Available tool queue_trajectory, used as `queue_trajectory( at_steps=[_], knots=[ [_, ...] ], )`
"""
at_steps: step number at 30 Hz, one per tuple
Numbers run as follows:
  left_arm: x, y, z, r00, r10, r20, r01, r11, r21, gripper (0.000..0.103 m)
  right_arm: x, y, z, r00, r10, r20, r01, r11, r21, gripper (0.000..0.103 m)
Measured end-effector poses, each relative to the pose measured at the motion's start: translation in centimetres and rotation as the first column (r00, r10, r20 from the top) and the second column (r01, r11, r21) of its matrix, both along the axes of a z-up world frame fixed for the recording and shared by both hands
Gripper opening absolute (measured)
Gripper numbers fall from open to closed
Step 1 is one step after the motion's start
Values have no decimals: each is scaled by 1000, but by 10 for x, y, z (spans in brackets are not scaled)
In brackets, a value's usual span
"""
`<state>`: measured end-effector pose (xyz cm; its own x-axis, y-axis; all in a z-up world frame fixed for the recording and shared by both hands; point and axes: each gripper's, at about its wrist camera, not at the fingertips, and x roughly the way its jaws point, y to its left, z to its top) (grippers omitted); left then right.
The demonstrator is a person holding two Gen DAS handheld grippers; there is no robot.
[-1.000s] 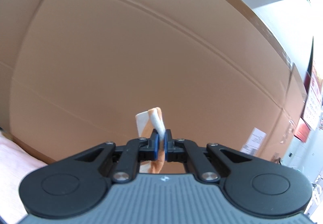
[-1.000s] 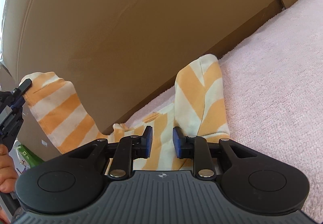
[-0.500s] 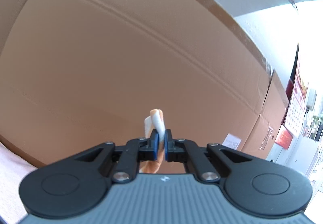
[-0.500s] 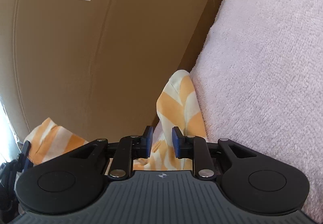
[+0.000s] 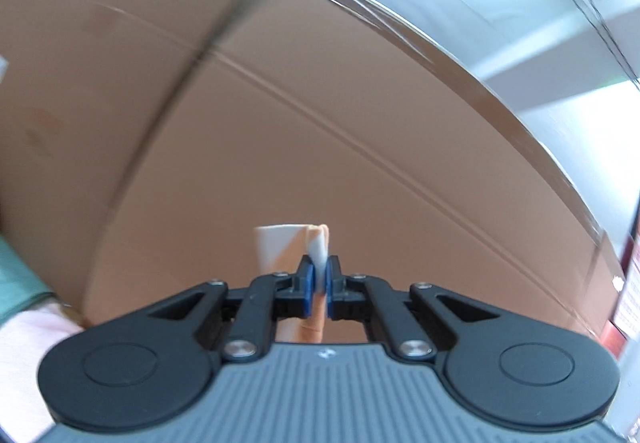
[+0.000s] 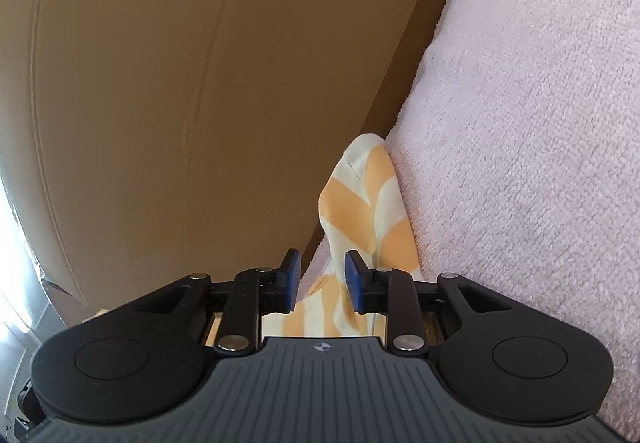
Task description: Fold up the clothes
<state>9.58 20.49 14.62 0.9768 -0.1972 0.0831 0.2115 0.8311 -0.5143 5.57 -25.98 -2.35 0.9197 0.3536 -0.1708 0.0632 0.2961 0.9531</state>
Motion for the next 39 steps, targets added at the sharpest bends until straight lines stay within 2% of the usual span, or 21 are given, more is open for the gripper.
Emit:
queue_trajectory(
  at_steps=[5, 9, 14, 17, 19, 22, 25, 30, 31, 32, 34, 36, 37, 39],
  knots=[
    [-11, 13, -16, 997, 79, 9, -79, 997, 18, 0, -5, -5, 1, 999, -30, 14, 30, 1000, 2, 29],
    [-21, 26, -33, 995, 104, 12, -105, 992, 75, 0, -11, -13, 5, 998, -47, 33, 47, 999, -9, 41],
    [-33, 20, -44, 984, 174, 41, -178, 976, 128, 0, -11, -12, 8, 999, -26, 43, 28, 999, -40, 44],
    [-44, 15, -60, 973, 221, 59, -228, 955, 188, 0, -14, -11, 10, 999, -23, 32, 25, 997, -67, 40],
    [-42, 16, -71, 975, 223, 17, -222, 954, 200, 0, -14, -10, 11, 999, -21, 24, 24, 995, -98, 37],
    [-33, 25, -80, 975, 210, -73, -198, 969, 148, 0, -19, -8, 16, 1000, -19, 25, 22, 992, -124, 39],
    [-22, 23, -76, 980, 170, -103, -158, 981, 111, 0, -22, -9, 17, 999, -14, 38, 19, 993, -121, 43],
    [2, -6, -64, 987, 66, -148, -35, 979, 202, 0, -23, -10, 18, 999, -17, 40, 22, 990, -138, 44],
    [2, -8, -65, 985, 50, -166, -14, 977, 213, 4, -23, -11, 18, 999, -19, 44, 25, 990, -140, 45],
    [1, -8, -66, 983, 50, -178, -9, 974, 225, 21, -21, -11, 18, 999, -23, 49, 30, 990, -138, 45],
    [-9, -2, -73, 978, 115, -175, -65, 961, 267, 35, -21, -12, 17, 998, -28, 54, 35, 991, -131, 46],
    [-20, 14, -85, 959, 208, -191, -144, 943, 301, 43, -15, -7, 17, 998, -24, 55, 31, 992, -121, 47],
    [-25, 24, -92, 948, 238, -209, -169, 938, 304, 43, -13, -5, 18, 998, -22, 55, 28, 993, -117, 47],
    [-32, 46, -107, 927, 245, -284, -164, 946, 281, 47, -10, -2, 19, 998, -13, 56, 20, 992, -122, 47]
  ],
)
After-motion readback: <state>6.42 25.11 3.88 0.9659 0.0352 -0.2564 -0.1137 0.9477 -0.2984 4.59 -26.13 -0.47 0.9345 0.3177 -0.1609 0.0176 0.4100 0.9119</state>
